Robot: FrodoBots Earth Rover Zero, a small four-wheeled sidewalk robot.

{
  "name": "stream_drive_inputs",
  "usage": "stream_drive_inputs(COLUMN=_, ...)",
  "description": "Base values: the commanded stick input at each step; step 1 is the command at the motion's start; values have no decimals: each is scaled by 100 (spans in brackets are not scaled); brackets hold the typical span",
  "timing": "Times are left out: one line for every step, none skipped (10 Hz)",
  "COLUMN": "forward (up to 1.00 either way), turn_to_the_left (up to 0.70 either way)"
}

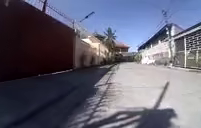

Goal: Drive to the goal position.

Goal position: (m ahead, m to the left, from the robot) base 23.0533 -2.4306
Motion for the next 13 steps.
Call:
stream_drive_inputs(forward=70, turn_to_the_left=-35)
stream_drive_inputs(forward=70, turn_to_the_left=-23)
stream_drive_inputs(forward=70, turn_to_the_left=-4)
stream_drive_inputs(forward=70, turn_to_the_left=-3)
stream_drive_inputs(forward=70, turn_to_the_left=-3)
stream_drive_inputs(forward=70, turn_to_the_left=-3)
stream_drive_inputs(forward=70, turn_to_the_left=-3)
stream_drive_inputs(forward=70, turn_to_the_left=-3)
stream_drive_inputs(forward=70, turn_to_the_left=-3)
stream_drive_inputs(forward=70, turn_to_the_left=-3)
stream_drive_inputs(forward=70, turn_to_the_left=-3)
stream_drive_inputs(forward=70, turn_to_the_left=-3)
stream_drive_inputs(forward=70, turn_to_the_left=-3)
